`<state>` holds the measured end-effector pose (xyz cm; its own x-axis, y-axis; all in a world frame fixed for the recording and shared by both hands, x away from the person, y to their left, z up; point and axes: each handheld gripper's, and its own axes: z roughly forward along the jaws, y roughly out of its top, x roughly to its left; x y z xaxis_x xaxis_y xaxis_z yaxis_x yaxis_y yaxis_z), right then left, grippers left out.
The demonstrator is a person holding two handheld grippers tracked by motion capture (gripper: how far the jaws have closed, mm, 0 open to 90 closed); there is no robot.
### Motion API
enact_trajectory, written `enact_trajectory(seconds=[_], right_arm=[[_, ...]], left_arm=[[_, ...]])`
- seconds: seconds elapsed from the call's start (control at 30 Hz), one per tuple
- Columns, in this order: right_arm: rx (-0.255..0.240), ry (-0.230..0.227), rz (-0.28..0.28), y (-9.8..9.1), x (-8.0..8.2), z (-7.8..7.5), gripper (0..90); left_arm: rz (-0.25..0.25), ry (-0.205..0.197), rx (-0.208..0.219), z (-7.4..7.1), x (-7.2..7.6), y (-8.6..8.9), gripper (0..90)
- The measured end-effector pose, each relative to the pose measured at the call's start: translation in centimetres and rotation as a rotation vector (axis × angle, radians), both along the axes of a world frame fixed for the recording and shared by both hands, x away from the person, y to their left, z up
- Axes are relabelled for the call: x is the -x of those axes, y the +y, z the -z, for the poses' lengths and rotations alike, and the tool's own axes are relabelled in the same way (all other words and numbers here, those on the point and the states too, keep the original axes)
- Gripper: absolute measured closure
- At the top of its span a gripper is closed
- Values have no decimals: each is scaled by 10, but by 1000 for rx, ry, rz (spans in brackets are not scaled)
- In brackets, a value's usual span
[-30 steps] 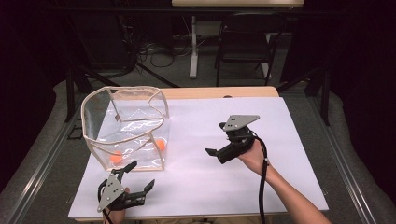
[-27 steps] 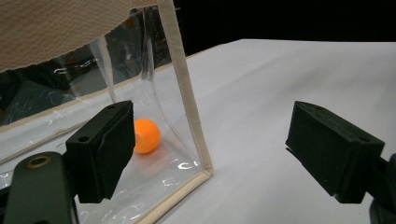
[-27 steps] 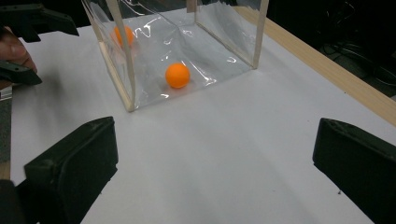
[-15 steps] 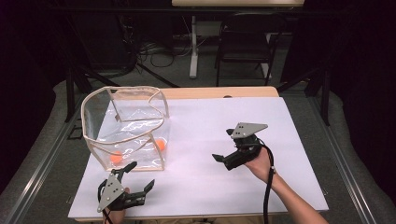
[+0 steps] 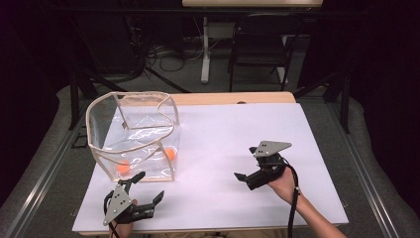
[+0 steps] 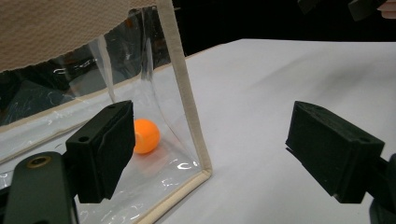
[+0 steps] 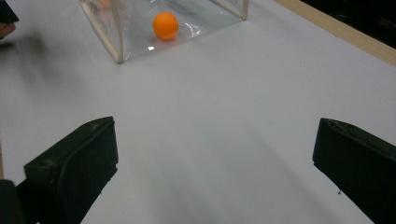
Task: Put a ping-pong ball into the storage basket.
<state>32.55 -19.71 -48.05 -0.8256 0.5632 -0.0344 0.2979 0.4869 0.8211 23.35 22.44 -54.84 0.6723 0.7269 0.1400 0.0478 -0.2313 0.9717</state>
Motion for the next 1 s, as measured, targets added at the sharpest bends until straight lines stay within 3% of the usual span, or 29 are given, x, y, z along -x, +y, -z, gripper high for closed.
enact_trajectory(seconds=[1.0], right_arm=[[-18, 25, 105, -38, 30, 42, 0]], left_arm=[[2, 3, -5, 0, 0, -1, 156]])
